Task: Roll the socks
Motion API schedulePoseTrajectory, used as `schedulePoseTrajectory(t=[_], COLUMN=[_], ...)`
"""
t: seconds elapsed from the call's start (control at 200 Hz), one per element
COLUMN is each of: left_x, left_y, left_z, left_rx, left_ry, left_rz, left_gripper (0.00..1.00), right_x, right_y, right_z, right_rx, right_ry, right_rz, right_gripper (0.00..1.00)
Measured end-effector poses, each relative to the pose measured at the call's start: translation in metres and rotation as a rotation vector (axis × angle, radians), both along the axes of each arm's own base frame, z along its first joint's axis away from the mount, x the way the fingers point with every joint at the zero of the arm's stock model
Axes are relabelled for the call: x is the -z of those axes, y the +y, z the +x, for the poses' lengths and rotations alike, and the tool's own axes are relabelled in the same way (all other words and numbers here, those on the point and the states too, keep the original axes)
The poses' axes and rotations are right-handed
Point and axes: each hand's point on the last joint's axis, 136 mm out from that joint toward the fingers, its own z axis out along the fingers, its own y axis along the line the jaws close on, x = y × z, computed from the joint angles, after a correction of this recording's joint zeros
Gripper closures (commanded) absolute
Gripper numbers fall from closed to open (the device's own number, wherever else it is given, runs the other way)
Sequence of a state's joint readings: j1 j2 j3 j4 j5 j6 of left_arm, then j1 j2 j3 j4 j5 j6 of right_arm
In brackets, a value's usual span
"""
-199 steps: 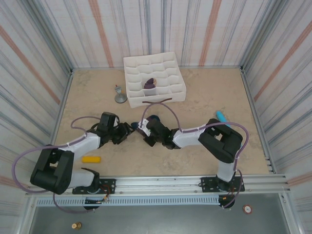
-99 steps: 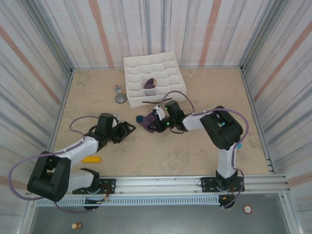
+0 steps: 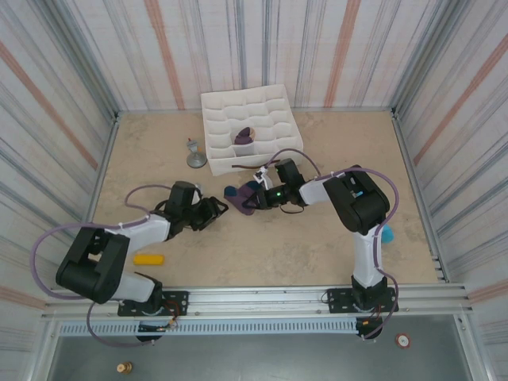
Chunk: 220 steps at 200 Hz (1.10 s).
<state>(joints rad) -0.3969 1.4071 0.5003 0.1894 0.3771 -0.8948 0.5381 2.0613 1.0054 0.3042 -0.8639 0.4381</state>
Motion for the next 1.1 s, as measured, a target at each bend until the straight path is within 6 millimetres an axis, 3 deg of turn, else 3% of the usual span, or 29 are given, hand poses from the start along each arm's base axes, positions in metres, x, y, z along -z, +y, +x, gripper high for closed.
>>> schedulePoseTrajectory(t=[0.366, 0.671, 0.922, 1.102], left_x=[0.005, 0.006, 0.012, 0.013], left_y=[-0.031, -0.047, -0.054, -0.054], left_z=[0.033, 0.047, 0.054, 0.054], left_rx=[0.024, 0.03, -0.002, -0.013], left_ry=[-0.047, -0.085, -0.075, -0.056], left_rz=[-0.047, -0.097, -0.145, -0.152], left_gripper=[0.36, 0.41, 0.65, 0.81], right_x=[0.001, 0.001, 0.0, -0.001], right_y=[-0.005, -0.006, -0.005, -0.007], right_z=[0.002, 0.003, 0.004, 0.004], right_rx=[0.035, 0.043, 0.054, 0.063], right_ry=[0.053, 0.062, 0.081, 0.074], right_rz=[0.001, 0.001, 0.001, -0.005], right_gripper=[1.0, 1.0, 1.0, 0.87])
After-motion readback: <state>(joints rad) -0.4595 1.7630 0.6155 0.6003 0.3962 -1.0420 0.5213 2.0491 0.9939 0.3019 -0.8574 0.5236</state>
